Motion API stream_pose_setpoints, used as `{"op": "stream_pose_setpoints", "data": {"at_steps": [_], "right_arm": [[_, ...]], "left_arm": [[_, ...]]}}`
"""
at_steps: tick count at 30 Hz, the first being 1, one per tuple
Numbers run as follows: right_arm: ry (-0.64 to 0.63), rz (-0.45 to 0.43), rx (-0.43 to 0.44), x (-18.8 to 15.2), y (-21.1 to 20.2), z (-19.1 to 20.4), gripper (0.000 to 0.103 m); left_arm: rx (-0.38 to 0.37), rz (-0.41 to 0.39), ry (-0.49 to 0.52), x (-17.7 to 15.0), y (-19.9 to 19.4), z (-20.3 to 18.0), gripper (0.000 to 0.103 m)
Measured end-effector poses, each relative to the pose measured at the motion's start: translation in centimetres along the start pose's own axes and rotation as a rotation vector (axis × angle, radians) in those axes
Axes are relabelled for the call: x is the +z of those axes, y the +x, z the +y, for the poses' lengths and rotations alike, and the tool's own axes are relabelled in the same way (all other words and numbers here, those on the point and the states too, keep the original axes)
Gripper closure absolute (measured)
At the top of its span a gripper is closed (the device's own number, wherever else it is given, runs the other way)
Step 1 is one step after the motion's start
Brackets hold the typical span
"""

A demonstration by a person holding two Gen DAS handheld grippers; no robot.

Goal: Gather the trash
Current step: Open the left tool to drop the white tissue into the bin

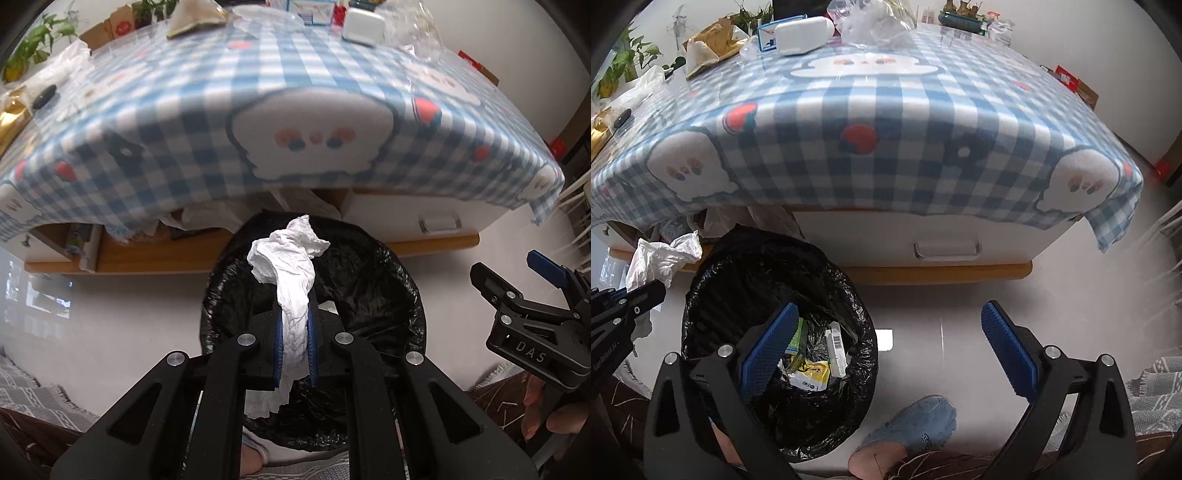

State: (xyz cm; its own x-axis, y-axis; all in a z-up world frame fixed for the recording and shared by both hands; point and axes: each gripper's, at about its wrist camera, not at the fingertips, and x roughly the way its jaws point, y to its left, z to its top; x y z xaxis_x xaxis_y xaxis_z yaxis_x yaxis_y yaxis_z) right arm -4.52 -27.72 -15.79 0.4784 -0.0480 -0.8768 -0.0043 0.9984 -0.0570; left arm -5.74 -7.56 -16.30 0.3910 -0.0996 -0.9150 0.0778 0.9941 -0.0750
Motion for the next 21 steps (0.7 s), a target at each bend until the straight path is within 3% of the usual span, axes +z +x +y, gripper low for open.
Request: {"op": "stream_pose_setpoints", "data": {"at_steps": [21], "right_arm": [[-0.024, 0.071, 0.032, -1.2, 3.7, 0.2, 0.008]], "left_arm": [[-0.031, 0.071, 0.017, -1.4, 5.5, -1.9, 0.093]]}}
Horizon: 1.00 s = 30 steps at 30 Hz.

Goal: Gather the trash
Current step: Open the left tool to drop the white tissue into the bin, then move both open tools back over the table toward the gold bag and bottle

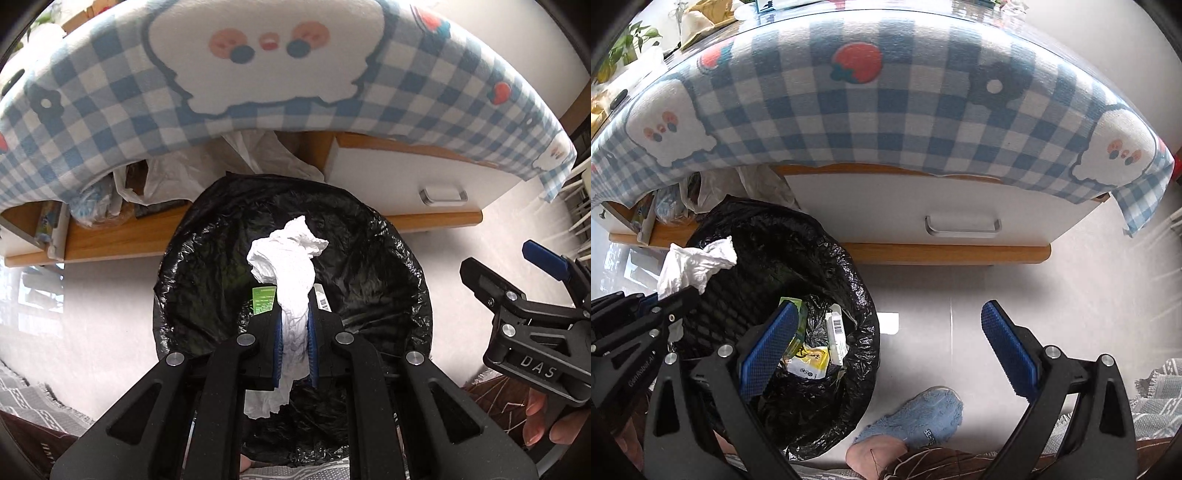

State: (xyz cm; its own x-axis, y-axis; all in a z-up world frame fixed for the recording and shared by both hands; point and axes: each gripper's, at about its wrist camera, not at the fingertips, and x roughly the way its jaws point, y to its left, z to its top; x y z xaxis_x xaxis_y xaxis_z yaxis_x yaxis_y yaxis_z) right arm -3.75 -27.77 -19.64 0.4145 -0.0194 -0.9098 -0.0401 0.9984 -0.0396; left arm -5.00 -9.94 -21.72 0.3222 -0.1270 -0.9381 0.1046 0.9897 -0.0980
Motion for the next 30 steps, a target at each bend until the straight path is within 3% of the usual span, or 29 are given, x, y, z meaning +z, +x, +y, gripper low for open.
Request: {"op": "stream_pose_setpoints", "data": {"at_steps": [4, 12, 16, 23, 30], "right_arm": [[0.012, 0.005, 0.002, 0.0, 0.2, -0.2, 0.008], [0.039, -0.004, 0.004, 0.2, -0.2, -0.6, 0.008], [0.046, -0.018, 0.007, 0.3, -0.7, -0.6, 0.008], [0.06, -0.059, 0.011, 0.9, -2.1, -0.6, 0.008], [0.071, -0.089, 0.013, 1.2, -3.6, -0.7, 0.008]], "left_arm": [[-0.008, -0.005, -0.001, 0.0, 0.0, -0.2, 0.091], [0.023, -0.051, 0.014, 0.0, -1.1, -0.3, 0.057], [0.026, -0.075, 0.018, 0.0, -1.9, -0.3, 0.047], [0.046, -0.13, 0.002, 0.1, -4.1, 0.4, 0.021], [0.066, -0.178, -0.003, 0.1, -6.5, 1.3, 0.007]]}}
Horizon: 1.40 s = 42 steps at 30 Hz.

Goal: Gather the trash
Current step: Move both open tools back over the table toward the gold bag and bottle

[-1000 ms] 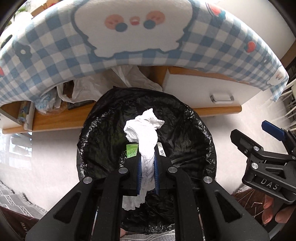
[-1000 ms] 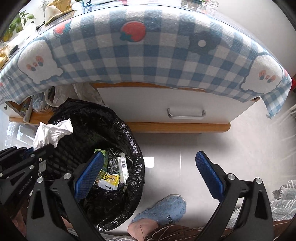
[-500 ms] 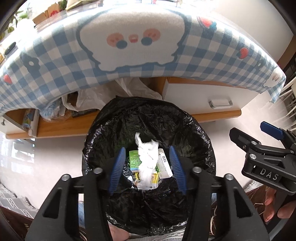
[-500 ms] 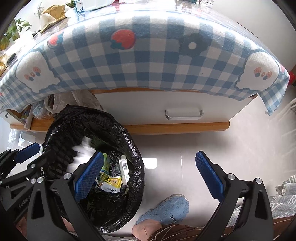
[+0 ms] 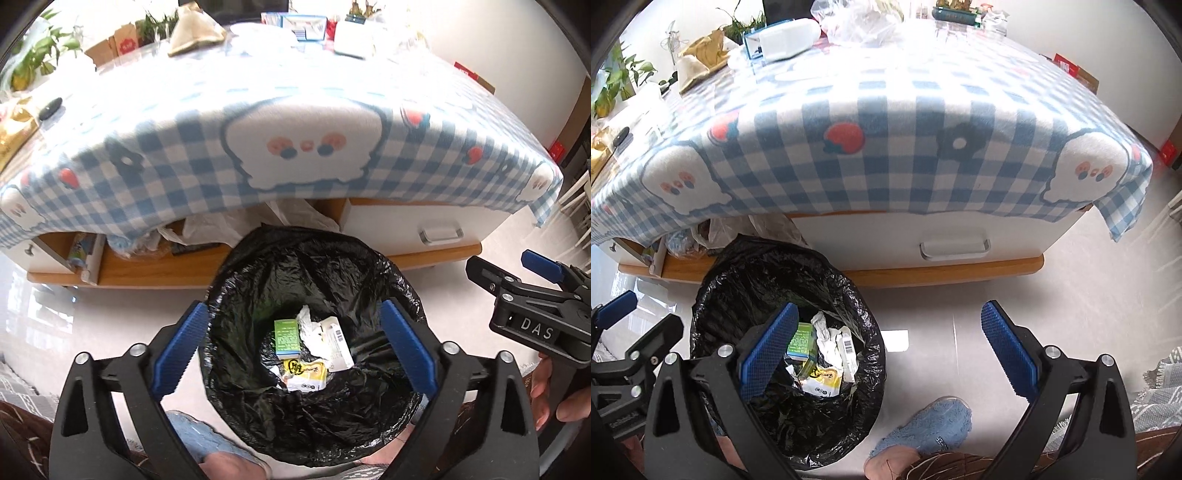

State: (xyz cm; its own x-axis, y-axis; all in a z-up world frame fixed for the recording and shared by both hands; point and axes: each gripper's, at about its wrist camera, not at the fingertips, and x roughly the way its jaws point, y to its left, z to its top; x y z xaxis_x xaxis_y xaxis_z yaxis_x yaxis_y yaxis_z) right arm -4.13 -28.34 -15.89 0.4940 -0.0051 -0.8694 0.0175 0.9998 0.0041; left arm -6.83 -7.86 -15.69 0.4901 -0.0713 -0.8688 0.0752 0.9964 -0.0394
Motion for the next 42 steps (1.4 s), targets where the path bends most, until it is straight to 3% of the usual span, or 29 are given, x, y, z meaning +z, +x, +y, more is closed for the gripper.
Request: {"op": "stream_pose_setpoints", "data": {"at_steps": [18, 31, 42], "right_arm": [[-0.006, -0.149, 0.019, 2.0, -6.5, 2.1, 0.008], [-0.037, -0.223, 0.014, 5.4, -10.0, 3.7, 0.008], [-0.049, -0.247, 0.023, 9.6, -9.7, 5.1, 0.008]], "left_arm": [[0.018, -0.087, -0.028, 1.5, -5.5, 1.9, 0.006], [0.013, -0.155, -0.063, 5.9, -9.7, 5.0, 0.006], [0.024, -0.171, -0.083, 10.4, -8.7, 7.4, 0.006]]}}
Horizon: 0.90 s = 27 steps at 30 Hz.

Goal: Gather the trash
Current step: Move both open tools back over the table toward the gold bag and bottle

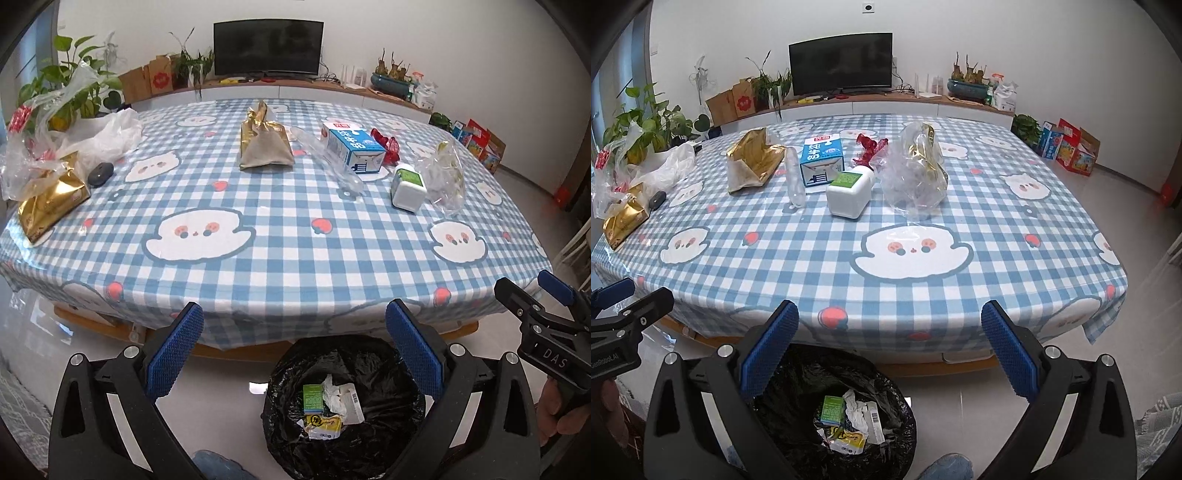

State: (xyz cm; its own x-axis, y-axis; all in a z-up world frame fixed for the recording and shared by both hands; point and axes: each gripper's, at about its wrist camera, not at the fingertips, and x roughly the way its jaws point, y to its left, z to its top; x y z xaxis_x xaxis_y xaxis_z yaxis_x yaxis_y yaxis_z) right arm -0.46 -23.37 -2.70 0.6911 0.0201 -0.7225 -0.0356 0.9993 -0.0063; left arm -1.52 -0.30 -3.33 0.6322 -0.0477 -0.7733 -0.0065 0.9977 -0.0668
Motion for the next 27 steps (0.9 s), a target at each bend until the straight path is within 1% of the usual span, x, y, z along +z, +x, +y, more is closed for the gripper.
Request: {"op": "stream_pose_setpoints", "data": {"at_steps": [8, 11, 16, 20, 27], "right_arm": [[-0.016, -0.03, 0.019, 2.9, 2.0, 0.8, 0.008], [-0.018, -0.028, 0.027, 3.8, 3.1, 1.3, 0.008], [-0.038, -0.02, 0.037, 5.3, 5.1, 2.6, 0.008], [-0.042, -0.011, 0.053, 6.6, 6.8, 3.2, 0.012], [-0.031, 0.015, 0.053, 8.4, 9.8, 3.8, 0.019]], "left_arm": [[0.009, -0.002, -0.036, 3.2, 3.4, 1.8, 0.006], [0.016, -0.01, -0.038, 4.5, 4.5, 2.1, 0.006], [0.015, 0.0, -0.039, 6.8, 6.8, 2.1, 0.006], [0.022, -0.006, -0.039, 8.6, 8.1, 2.1, 0.006], [0.033, -0.026, -0.037, 12.0, 10.0, 2.2, 0.006]]}}
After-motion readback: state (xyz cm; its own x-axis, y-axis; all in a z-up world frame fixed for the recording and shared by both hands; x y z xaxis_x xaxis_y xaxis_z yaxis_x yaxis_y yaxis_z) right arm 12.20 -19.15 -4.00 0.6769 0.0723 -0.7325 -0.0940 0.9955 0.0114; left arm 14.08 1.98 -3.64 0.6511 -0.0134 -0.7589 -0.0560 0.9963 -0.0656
